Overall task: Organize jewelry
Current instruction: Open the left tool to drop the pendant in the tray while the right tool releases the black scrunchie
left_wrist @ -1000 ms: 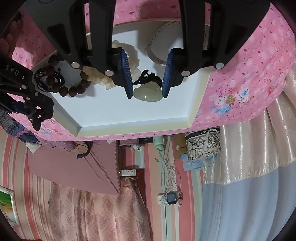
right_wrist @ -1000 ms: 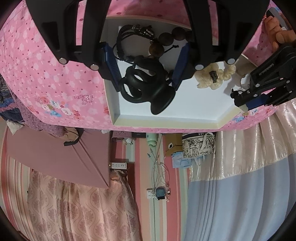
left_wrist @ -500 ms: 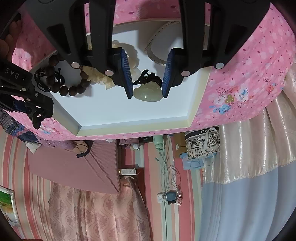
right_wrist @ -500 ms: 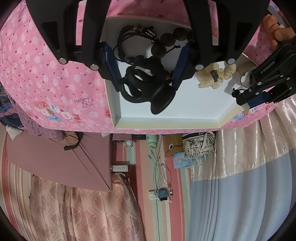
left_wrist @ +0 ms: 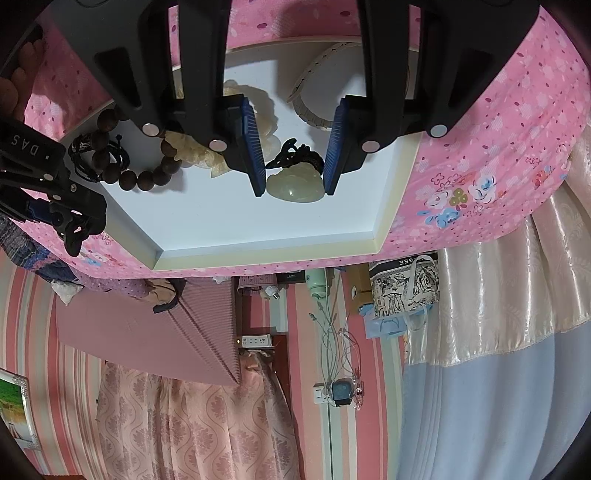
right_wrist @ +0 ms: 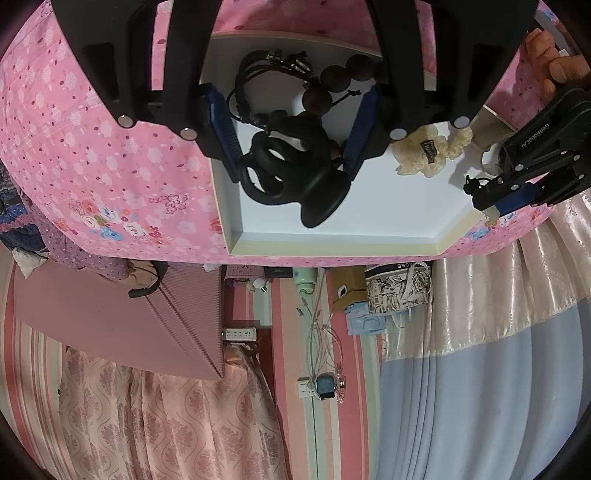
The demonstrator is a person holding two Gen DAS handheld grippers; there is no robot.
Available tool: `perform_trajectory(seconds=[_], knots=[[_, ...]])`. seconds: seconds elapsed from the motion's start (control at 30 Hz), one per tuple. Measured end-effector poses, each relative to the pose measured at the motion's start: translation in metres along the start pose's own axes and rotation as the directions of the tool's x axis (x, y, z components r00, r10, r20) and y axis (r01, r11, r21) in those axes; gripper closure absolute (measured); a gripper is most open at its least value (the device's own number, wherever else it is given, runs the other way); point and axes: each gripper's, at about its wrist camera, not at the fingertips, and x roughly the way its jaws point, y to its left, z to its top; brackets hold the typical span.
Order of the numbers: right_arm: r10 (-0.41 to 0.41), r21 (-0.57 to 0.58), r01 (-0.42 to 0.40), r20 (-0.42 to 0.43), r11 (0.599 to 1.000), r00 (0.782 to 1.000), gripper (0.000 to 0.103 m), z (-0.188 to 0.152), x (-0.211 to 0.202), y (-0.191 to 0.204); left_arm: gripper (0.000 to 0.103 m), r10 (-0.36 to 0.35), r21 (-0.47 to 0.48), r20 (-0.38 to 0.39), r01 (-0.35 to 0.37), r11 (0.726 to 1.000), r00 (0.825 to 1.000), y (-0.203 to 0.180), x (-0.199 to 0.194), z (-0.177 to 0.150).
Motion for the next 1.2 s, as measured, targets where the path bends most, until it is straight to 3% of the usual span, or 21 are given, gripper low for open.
perform_trajectory(seconds=[1.2], knots=[[-0.001,0.000,0.001,-0.004,1.000,1.000,0.047,0.0001,-0.0005,-0.0046,0.072,-0.001,-0.001,-0.005,0.001,1.000,1.000,0.0003,0.0012,0.0015]])
